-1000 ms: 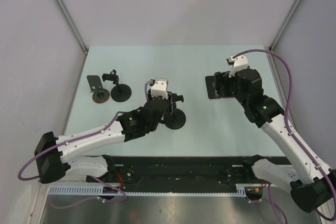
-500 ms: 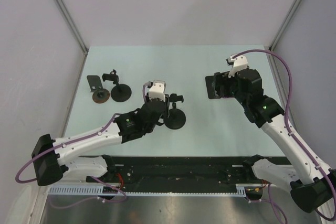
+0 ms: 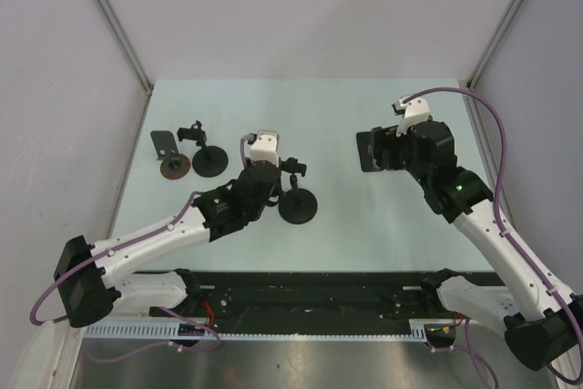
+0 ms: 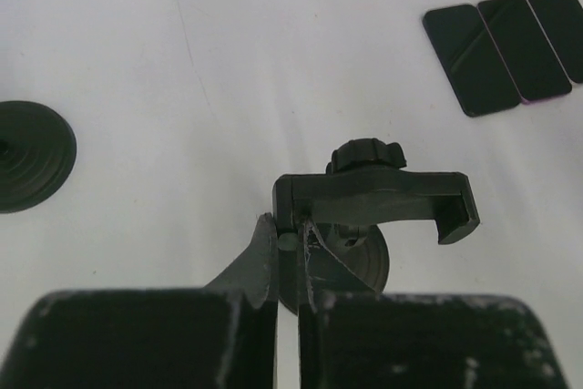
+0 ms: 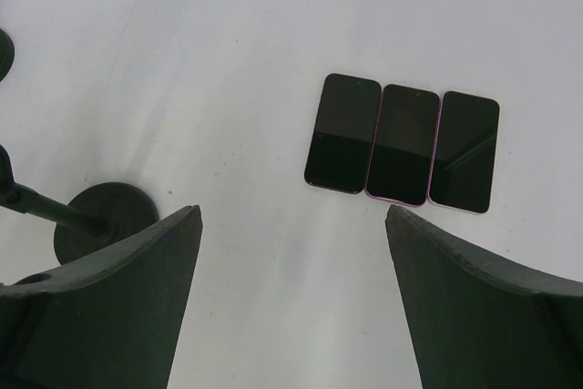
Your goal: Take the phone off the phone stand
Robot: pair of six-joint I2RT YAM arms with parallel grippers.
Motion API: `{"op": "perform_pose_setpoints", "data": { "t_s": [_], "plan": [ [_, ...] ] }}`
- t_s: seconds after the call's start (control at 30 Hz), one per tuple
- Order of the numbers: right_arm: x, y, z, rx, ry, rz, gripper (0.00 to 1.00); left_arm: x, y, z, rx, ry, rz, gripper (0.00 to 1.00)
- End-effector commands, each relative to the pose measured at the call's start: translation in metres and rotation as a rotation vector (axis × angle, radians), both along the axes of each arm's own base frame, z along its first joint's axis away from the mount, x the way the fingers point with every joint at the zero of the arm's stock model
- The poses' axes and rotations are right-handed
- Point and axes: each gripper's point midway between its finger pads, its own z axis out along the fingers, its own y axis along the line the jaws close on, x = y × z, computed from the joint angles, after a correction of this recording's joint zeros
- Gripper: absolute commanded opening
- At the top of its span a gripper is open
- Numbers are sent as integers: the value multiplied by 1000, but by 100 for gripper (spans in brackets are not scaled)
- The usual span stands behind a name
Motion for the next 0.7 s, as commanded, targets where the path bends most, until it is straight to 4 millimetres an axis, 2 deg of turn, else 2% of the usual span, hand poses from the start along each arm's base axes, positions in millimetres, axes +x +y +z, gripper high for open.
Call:
{"op": "perform_pose_setpoints", "data": {
  "t_s": [0.0,0.07,0.13,0.17,0.2,0.33,0.37,0.43,0.47,0.53,0.57,0.67],
  "plan": [
    [0,0,17,14,-60,4,87,25,14,40,-51,-76,43,1],
    [0,0,16,13,-59,4,87,34,23,45,-38,-98,42,0],
    [0,0,16,13,-59,6,88,49,41,57,-40,-146,69,0],
    [0,0,16,13,-59,6,88,52,42,58,-48,-155,47,0],
    [0,0,17,10,-61,10,88,64,54,66,-49,-189,69,0],
    [-1,7,20,23,-71,46,88,91,70,79,-49,-260,56,1],
    [0,7,20,22,-72,47,87,101,80,78,-39,-264,77,0],
    [0,7,18,19,-65,43,87,111,84,78,-24,-269,55,0],
    [1,7,17,18,-63,43,88,121,94,74,-17,-265,75,0],
    [1,8,17,18,-63,48,88,130,98,74,-15,-266,54,0],
    [0,9,17,20,-62,52,87,138,107,67,-3,-249,72,0],
    [0,10,17,22,-62,55,87,151,119,61,20,-233,80,0]
  ]
}}
